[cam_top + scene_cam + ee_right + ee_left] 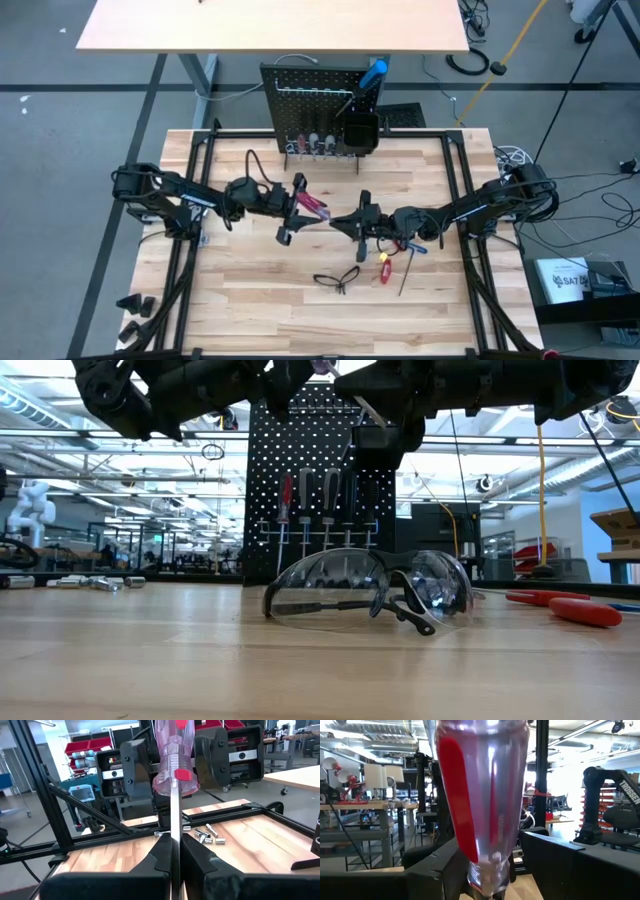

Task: Hang tools onto peg board
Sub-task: Hang the red screwdriver onto the peg board

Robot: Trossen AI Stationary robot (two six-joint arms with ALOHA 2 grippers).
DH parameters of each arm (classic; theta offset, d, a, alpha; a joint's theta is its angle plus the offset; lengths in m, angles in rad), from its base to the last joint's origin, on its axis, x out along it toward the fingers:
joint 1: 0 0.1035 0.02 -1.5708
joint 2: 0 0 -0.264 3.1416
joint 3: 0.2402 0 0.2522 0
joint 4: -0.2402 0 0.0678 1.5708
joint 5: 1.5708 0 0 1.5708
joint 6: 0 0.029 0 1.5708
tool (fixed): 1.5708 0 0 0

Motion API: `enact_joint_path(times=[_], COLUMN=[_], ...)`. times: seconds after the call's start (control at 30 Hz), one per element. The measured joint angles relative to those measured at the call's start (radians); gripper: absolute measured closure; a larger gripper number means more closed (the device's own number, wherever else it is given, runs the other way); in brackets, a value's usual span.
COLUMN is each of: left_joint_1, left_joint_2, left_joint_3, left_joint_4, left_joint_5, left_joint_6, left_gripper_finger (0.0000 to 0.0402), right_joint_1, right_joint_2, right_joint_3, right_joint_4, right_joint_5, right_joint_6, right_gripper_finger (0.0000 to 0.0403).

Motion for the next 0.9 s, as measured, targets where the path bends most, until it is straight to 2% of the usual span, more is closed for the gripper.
enact_joint_path(times=[0.1,0.23,0.37,0.63,0.9], left_joint_1=[0.0,0.0,0.0,-0.001,0.0], left_joint_2=[0.0,0.0,0.0,0.0,0.0], left_joint_3=[0.0,0.0,0.0,0.0,0.0], left_joint_4=[0.0,-0.005,-0.009,-0.033,-0.04], left_joint_5=[-0.005,-0.016,-0.032,-0.043,-0.049], left_joint_6=[0.003,0.008,0.01,0.027,0.027], left_gripper_finger=[0.0233,0.0294,0.0294,0.0294,0.0294], right_joint_1=[0.0,0.0,0.0,-0.001,-0.001], right_joint_2=[0.0,0.0,0.0,-0.001,-0.125], right_joint_3=[0.0,0.0,0.0,0.0,0.0], right_joint_4=[-0.001,-0.003,-0.005,-0.009,-0.228], right_joint_5=[-0.001,-0.001,0.003,0.013,0.008], right_joint_6=[0.0,-0.003,0.003,-0.008,-0.069], right_gripper_finger=[0.0391,0.0391,0.0375,0.0304,0.0255])
